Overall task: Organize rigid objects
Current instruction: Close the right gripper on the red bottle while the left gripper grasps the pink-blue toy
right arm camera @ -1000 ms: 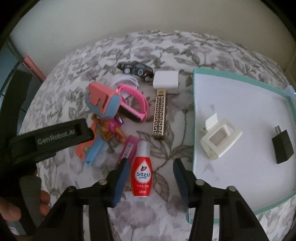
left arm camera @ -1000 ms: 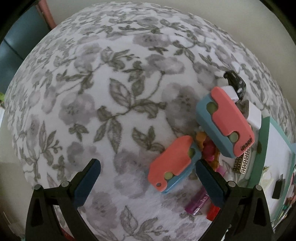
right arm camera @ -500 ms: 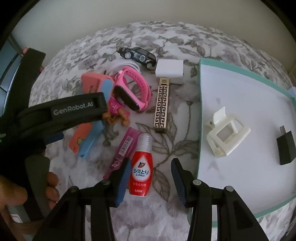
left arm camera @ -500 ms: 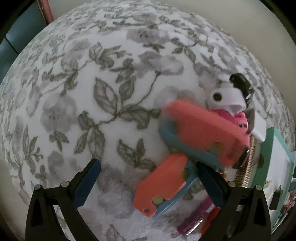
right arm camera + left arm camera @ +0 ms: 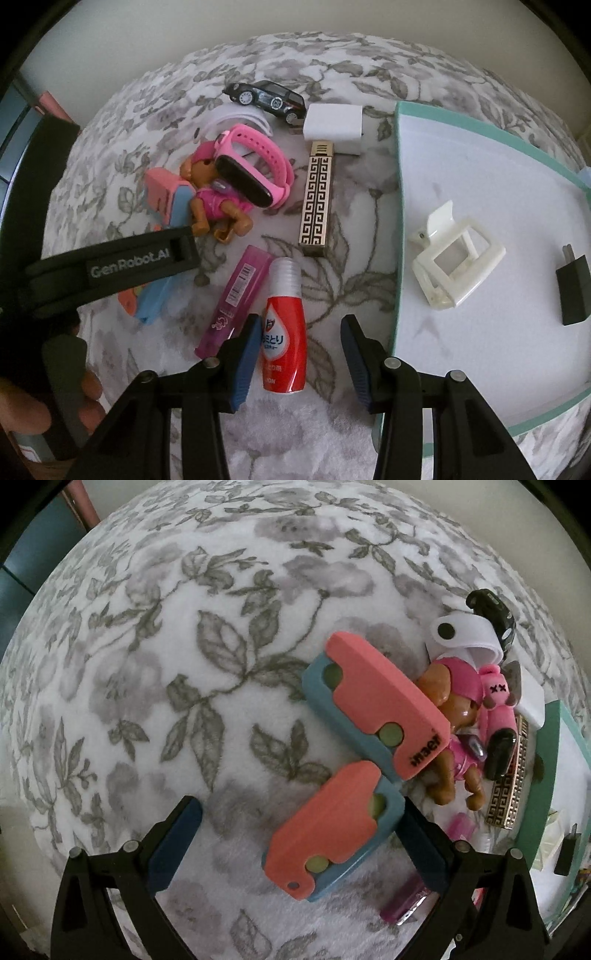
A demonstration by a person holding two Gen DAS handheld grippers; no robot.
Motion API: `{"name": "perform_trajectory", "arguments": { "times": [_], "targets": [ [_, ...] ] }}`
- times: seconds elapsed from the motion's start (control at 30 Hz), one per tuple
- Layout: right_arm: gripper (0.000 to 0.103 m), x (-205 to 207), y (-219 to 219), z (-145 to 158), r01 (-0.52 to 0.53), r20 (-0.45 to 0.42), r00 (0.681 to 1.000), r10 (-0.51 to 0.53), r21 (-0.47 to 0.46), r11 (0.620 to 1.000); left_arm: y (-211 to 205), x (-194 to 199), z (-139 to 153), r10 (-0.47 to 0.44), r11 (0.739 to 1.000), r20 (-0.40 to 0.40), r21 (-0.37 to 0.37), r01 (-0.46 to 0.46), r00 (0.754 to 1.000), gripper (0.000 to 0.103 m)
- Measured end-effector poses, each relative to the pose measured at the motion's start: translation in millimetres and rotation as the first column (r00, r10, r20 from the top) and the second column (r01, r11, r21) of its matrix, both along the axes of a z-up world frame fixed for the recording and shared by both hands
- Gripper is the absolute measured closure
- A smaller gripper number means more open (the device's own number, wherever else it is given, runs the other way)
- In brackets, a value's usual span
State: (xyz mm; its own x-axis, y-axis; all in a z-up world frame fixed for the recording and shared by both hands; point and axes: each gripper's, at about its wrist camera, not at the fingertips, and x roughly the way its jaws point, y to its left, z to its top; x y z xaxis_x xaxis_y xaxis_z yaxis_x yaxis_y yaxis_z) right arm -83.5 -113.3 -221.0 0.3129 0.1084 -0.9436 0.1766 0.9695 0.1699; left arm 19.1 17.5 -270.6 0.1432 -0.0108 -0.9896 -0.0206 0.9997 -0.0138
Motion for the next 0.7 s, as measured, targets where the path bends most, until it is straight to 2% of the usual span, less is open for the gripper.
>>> {"name": "perform_trajectory", "arguments": {
  "times": [0.1, 0.4, 0.57, 0.7],
  "targets": [
    [0.061, -1, 1, -2, -0.005, -0.012, 1.000, 0.005, -0.008, 1.000, 9, -5, 3, -0.017, 1.000, 0.011, 0.006, 0.017, 1.000, 0.012],
    [0.075, -1, 3, -3, -0.027, -0.032, 0.999, 0.027, -0.022, 0.999, 2, -14, 23, -0.048, 0.999, 0.036, 0.016, 0.047, 0.998, 0.037],
    [0.076, -2, 1, -2, -0.019, -0.035, 0.999, 0.019, -0.011, 1.000, -10, -12, 33, -0.066, 0.998, 0.042, 0.012, 0.065, 0.997, 0.050],
    [0.076, -2, 2, -2, -0.023, -0.038, 0.999, 0.022, -0.019, 1.000, -13, -10, 36, -0.066, 0.998, 0.042, 0.009, 0.066, 0.997, 0.051]
  ]
}}
